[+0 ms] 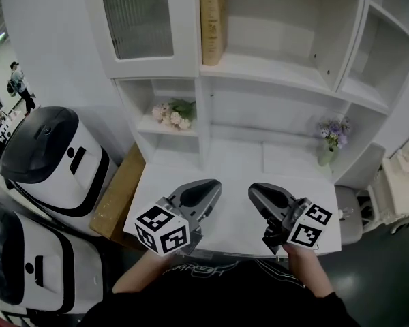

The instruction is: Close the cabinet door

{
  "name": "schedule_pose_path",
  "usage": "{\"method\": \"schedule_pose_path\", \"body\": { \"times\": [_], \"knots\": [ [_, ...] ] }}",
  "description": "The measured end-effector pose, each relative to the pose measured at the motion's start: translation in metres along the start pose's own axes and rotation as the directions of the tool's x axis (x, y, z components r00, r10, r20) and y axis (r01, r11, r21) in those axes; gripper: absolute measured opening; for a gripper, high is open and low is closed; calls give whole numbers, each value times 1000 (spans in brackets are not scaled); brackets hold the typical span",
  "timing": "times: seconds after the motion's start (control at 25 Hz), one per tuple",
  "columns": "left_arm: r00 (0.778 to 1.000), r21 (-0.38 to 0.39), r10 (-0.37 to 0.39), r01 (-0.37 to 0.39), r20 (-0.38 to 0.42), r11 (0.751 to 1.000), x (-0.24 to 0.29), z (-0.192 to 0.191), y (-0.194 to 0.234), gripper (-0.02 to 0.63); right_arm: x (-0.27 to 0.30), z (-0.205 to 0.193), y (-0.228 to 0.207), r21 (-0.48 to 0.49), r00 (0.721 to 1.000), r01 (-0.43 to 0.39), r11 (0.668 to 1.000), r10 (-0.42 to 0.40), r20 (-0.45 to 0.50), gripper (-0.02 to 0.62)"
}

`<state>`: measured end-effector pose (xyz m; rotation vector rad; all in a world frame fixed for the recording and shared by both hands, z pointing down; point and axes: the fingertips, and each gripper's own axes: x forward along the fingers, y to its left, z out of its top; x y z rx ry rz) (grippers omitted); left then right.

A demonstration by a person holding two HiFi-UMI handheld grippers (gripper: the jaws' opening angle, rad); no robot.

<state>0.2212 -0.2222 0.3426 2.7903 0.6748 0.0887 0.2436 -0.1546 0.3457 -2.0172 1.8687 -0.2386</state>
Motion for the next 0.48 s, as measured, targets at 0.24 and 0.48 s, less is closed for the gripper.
{"method": "schedule_pose_path", "body": {
  "times": [0.24, 0.48],
  "knots": [
    [1000, -12, 5, -5, -6, 1000, 5, -2, 5, 38, 2, -2, -7, 8, 1000, 2, 1000, -1, -10, 55],
    [999, -41, 25, -26, -30, 999, 9, -13, 15, 38, 2, -5, -12, 19, 1000, 4, 1000, -4, -21, 55]
  ]
}}
